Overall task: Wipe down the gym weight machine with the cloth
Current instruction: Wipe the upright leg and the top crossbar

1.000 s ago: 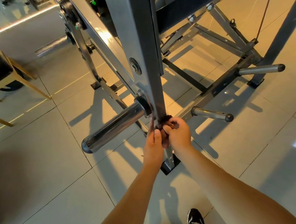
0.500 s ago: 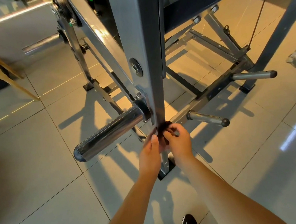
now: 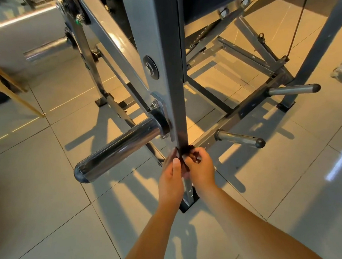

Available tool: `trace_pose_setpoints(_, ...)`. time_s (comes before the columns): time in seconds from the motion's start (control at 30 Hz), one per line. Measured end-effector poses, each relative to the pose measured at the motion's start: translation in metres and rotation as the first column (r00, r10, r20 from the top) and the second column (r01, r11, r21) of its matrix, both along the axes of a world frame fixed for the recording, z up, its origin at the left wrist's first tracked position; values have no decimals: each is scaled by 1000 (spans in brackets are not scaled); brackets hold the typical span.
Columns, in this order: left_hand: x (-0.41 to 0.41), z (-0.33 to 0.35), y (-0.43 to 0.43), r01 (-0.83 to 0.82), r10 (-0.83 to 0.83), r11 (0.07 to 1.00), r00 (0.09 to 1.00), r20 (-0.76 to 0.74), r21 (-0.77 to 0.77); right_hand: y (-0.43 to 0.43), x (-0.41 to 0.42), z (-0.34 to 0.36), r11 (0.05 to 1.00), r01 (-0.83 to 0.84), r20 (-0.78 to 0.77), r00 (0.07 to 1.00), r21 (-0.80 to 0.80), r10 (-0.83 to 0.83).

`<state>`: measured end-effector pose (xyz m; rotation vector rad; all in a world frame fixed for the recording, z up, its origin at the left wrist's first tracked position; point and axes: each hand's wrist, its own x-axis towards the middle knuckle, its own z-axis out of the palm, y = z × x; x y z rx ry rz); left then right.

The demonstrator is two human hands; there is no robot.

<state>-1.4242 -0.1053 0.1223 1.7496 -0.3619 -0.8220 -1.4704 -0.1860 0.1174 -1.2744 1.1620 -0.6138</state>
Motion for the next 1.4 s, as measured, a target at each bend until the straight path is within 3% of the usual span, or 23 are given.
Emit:
trace_pose_setpoints(0.13, -3, -19, -4, -32, 33, 999, 998, 48, -26, -14, -20, 6, 963, -152, -13, 988, -221, 153)
trace_pose_setpoints(0.27, -16, -31, -8, -100, 109, 991, 988, 110, -89, -24, -12, 4, 857, -167, 56, 974, -488, 222)
trace_pose_setpoints(0.53, -29, -94, -4, -107, 143, 983, 955, 258, -150, -35, -40, -104, 877, -270, 20, 953, -398, 302)
trace_pose_setpoints(0.67, -27, -133, -14, -143, 229, 955, 910, 344, -258, -46, -26, -94, 769, -158, 182, 924, -619, 337)
trace_pose_setpoints(0.73, -27, -146, -17, -119, 257, 933, 881, 397, -339, -45, -16, -103, 683, -116, 187, 917, -721, 353)
trace_pose_setpoints(0.8, -26, -163, -21, -81, 260, 925, 846, 464, -371, -43, -14, -125, 658, -87, 203, 913, -748, 353)
trace_pose_setpoints(0.97, -34, -205, -21, -116, 290, 914, 859, 423, -390, -46, -35, -195, 710, -191, 144, 912, -678, 383)
trace_pose_setpoints(1.1, -53, -215, -14, -115, 259, 936, 865, 429, -334, -51, -47, -192, 714, -258, 70, 916, -650, 395)
trace_pose_setpoints(1.27, -54, -213, -11, -122, 253, 944, 864, 435, -307, -43, -28, -158, 618, -115, 169, 909, -778, 382)
trace_pose_setpoints(1.4, -45, -220, -16, -107, 264, 930, 860, 436, -353, -35, -22, -185, 607, -44, 190, 929, -794, 317)
